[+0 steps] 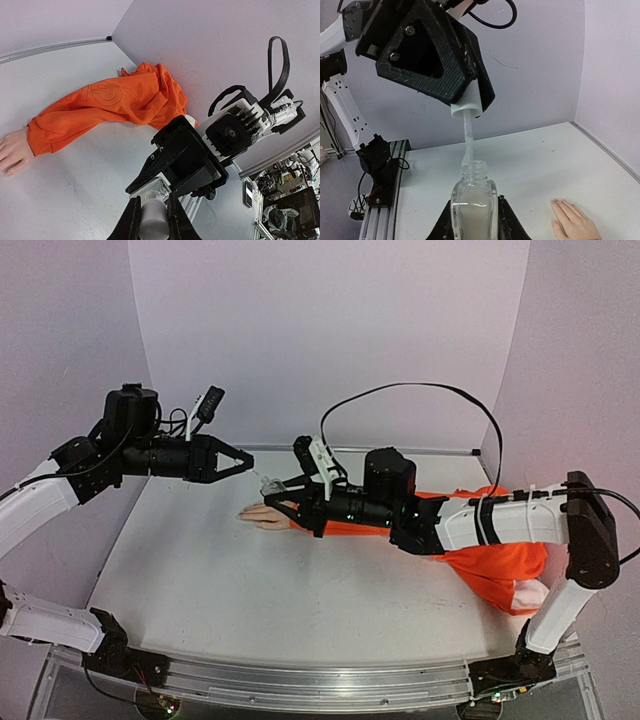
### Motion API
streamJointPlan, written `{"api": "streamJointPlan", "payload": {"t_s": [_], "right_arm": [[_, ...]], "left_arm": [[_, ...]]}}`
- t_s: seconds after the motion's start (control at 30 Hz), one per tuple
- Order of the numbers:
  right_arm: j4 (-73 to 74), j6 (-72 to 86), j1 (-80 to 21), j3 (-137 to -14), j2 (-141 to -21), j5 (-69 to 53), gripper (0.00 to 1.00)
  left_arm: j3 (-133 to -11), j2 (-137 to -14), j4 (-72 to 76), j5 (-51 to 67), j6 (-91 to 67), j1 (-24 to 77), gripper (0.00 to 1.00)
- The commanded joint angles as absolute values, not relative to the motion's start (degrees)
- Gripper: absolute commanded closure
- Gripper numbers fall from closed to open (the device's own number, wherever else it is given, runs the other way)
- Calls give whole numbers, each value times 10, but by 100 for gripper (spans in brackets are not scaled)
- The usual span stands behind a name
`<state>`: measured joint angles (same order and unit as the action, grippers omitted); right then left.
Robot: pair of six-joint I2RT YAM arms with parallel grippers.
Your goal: Paint the nails
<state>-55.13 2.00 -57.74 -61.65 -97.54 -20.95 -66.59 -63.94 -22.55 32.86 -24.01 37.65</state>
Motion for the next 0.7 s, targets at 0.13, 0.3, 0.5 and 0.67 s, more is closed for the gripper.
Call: {"api": "streamJointPlan", "payload": {"t_s": [0.13,0.3,0.5,0.67], "right_arm": [[-606,26,-583,-647,-973,-218,100],[-611,27,-584,-648,-973,-216,100],[-613,25,-585,-650,-975,-214,100],[-614,26,-585,-652,-977,-218,100]], "left_arm": [[-663,-641,-214,325,-229,383,100],[-664,-644,-216,327,-228,386,100],[-662,-647,-222,326,-225,389,100],[-663,-648,-229,321,-221,391,100]]}}
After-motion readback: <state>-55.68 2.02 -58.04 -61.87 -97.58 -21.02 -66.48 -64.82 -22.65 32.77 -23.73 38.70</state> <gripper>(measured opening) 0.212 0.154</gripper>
